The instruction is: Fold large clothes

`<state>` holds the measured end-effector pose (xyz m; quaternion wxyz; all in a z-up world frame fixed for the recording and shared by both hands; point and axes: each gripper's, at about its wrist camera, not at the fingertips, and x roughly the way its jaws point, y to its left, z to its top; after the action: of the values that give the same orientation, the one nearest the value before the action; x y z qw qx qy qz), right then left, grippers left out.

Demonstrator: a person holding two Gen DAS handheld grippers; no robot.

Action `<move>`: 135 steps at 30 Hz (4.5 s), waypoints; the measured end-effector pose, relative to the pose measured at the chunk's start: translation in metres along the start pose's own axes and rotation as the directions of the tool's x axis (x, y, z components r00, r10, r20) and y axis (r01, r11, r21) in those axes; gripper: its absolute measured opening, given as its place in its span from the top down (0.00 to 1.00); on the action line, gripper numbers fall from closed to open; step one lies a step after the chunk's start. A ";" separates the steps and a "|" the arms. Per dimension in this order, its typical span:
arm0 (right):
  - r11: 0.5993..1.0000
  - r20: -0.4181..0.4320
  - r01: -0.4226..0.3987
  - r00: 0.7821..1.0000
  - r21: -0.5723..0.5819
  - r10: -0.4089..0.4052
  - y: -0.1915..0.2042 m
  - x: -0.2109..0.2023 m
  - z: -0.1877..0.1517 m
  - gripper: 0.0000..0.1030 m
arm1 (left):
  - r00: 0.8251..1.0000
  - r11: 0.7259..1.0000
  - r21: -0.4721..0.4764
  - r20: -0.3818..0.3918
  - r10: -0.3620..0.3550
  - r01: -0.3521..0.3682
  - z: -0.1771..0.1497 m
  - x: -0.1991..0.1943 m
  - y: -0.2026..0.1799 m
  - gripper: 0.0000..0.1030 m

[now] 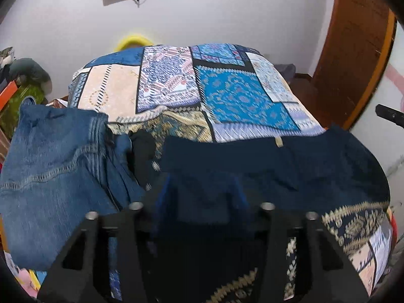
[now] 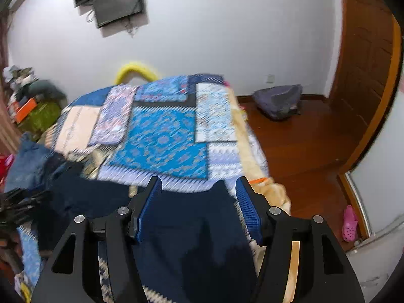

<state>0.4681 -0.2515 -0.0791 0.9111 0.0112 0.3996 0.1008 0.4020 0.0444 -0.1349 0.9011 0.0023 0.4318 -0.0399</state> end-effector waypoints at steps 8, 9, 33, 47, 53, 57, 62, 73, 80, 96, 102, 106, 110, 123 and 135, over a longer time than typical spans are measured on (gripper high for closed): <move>0.980 -0.212 -0.081 0.976 -0.180 0.042 0.058 0.031 -0.065 0.45 | 0.991 0.997 -0.038 -0.114 -0.070 0.066 -0.057 0.008 -0.019 0.41; 0.976 -0.242 -0.100 0.969 -0.191 0.052 0.065 0.036 -0.078 0.45 | 0.990 0.998 -0.028 -0.126 -0.067 0.064 -0.066 0.010 -0.021 0.41; 0.980 -0.187 0.035 0.980 -0.198 -0.073 0.046 -0.008 -0.145 0.31 | 0.989 0.971 -0.240 -0.138 -0.046 0.011 -0.177 -0.050 0.014 0.33; 0.995 -0.203 -0.045 0.979 -0.094 0.025 0.046 -0.016 -0.153 0.31 | 0.938 0.789 -0.558 -0.055 -0.343 0.256 -0.176 -0.026 0.041 0.28; 0.997 -0.203 -0.051 0.978 -0.066 0.037 0.044 -0.014 -0.152 0.31 | 0.922 0.683 -0.667 0.016 -0.387 0.298 -0.158 -0.010 0.047 0.23; 0.996 -0.205 -0.057 0.978 -0.062 0.043 0.045 -0.013 -0.148 0.31 | 0.961 0.682 -0.698 0.030 -0.277 0.218 -0.153 -0.011 0.043 0.42; 0.995 -0.202 -0.074 0.977 -0.062 0.060 0.048 -0.016 -0.144 0.31 | 0.988 0.720 -0.683 0.013 -0.157 0.123 -0.140 -0.018 0.033 0.79; 0.991 -0.130 -0.101 0.988 -0.087 0.089 0.055 -0.028 -0.108 0.31 | 0.965 0.885 -0.429 0.253 -0.073 0.179 -0.076 -0.129 -0.025 0.89; 0.970 -0.155 -0.241 0.960 -0.038 0.233 0.094 -0.010 -0.082 0.31 | 0.918 0.933 -0.326 0.397 -0.014 0.155 -0.060 -0.203 -0.034 0.89; 0.886 -0.379 -0.460 0.810 0.060 0.447 0.158 0.050 -0.141 0.31 | 0.951 0.980 -0.195 0.309 0.032 0.030 -0.072 -0.175 -0.051 0.90; 0.960 -0.213 -0.277 0.936 0.041 0.279 0.085 -0.001 -0.135 0.31 | 0.951 0.985 -0.082 0.283 -0.123 0.152 -0.059 -0.154 -0.108 0.90; 0.986 -0.155 -0.136 0.977 0.096 0.149 0.027 -0.019 -0.134 0.31 | 0.953 0.963 -0.013 0.153 -0.263 0.268 -0.072 -0.110 -0.149 0.89; 0.983 -0.155 -0.065 0.984 0.170 0.092 -0.012 -0.027 -0.143 0.31 | 0.956 0.959 0.000 -0.085 -0.282 0.283 -0.095 -0.053 -0.167 0.86; 0.986 -0.091 -0.116 0.988 0.121 0.127 0.000 -0.054 -0.133 0.31 | 0.969 0.956 0.161 -0.031 -0.245 0.247 -0.115 -0.115 -0.154 0.42; 0.974 -0.078 -0.220 0.973 -0.044 0.217 0.065 -0.039 -0.123 0.30 | 0.998 0.998 -0.013 -0.024 -0.056 0.056 -0.100 -0.081 -0.057 0.31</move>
<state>0.3415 -0.2023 -0.1281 0.8793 0.0276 0.4259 0.2112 0.2700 -0.0025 -0.1328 0.8944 -0.0148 0.4426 -0.0625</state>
